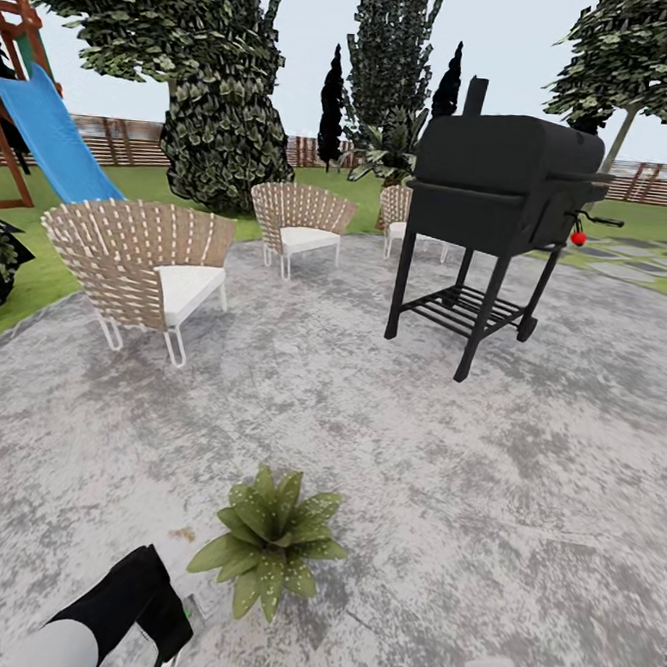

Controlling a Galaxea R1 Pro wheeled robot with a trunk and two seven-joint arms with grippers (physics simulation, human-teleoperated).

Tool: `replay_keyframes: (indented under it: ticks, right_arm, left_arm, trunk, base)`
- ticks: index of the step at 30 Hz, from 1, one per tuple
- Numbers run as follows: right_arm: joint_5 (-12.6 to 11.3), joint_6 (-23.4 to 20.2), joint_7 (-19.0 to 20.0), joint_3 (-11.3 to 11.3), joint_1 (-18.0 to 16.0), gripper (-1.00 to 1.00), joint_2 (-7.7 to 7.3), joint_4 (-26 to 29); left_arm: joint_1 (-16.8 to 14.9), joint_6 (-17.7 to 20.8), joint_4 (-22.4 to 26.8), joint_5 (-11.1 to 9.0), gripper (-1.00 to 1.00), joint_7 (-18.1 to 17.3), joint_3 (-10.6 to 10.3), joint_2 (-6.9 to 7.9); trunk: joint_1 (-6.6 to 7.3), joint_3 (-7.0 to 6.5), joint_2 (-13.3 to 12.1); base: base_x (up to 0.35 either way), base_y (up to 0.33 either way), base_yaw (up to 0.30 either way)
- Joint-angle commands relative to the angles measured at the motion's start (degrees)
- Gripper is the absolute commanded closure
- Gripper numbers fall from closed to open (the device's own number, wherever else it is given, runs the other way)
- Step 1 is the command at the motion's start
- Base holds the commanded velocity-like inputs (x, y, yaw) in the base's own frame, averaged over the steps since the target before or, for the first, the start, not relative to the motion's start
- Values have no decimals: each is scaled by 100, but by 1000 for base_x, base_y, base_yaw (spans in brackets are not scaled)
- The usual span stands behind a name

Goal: Pick up the pesticide atomizer in the garden and spray insectifuge to fully cover both potted plants in the garden.

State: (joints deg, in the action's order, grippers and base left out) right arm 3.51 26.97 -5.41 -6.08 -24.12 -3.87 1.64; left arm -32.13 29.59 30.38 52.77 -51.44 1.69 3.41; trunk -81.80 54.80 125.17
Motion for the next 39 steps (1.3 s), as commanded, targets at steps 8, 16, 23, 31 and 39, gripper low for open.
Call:
replay_keyframes:
  ticks: [8,16,23,31,39]
  right_arm:
    - [36,8,-56,-43,-4,-100,0,-6]
    - [35,8,-56,-43,-4,-100,0,-6]
    - [36,6,-56,-43,-4,-100,0,-6]
    - [41,7,-56,-43,-4,-100,0,-6]
    - [41,8,-56,-43,-4,-100,0,-6]
  left_arm:
    - [-48,83,33,107,100,-18,-29,5]
    - [-54,103,29,765,100,-30,-6,-71]
    - [-86,117,31,745,100,-50,7,-137]
    - [-8,17,-55,473,100,-97,23,-373]
    - [-4,11,-74,439,100,-94,33,-453]
  trunk:
    - [1,5,2]
    - [1,5,2]
    - [1,5,2]
    - [1,5,2]
    - [1,5,2]
  base:
    - [0,1,-246]
    - [-74,235,-13]
    - [157,200,0]
    - [5,5,0]
    - [0,0,0]
